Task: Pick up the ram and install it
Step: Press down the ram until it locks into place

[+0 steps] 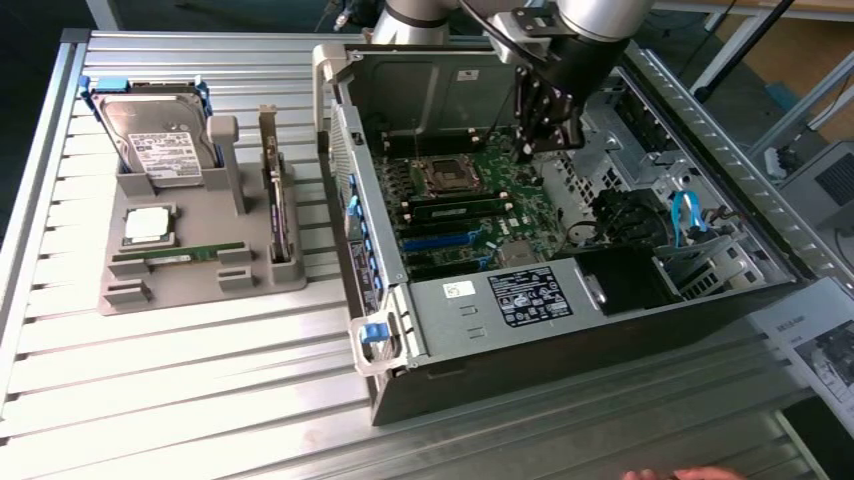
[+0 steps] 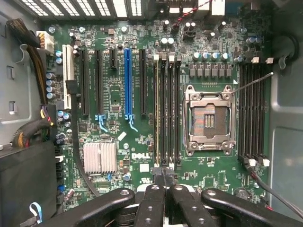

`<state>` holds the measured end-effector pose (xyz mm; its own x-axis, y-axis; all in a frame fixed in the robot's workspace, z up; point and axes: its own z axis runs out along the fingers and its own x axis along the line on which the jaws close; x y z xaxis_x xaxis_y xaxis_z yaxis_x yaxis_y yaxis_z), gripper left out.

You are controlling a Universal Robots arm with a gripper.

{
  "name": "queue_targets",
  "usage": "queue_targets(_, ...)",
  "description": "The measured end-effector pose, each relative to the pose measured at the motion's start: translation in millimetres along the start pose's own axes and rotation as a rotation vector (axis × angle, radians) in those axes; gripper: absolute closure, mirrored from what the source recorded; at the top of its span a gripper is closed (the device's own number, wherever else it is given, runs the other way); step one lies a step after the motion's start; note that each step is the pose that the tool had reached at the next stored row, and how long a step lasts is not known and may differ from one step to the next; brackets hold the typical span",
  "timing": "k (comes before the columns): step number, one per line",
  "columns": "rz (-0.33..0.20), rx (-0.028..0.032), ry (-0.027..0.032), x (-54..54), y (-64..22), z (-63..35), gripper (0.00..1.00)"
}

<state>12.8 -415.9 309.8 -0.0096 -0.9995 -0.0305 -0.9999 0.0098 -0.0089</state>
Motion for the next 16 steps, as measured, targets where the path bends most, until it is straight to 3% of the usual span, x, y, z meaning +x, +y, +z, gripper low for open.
queue_targets(16,0.000,0.0008,0.0000,0.5,0.3,15.4,0.90)
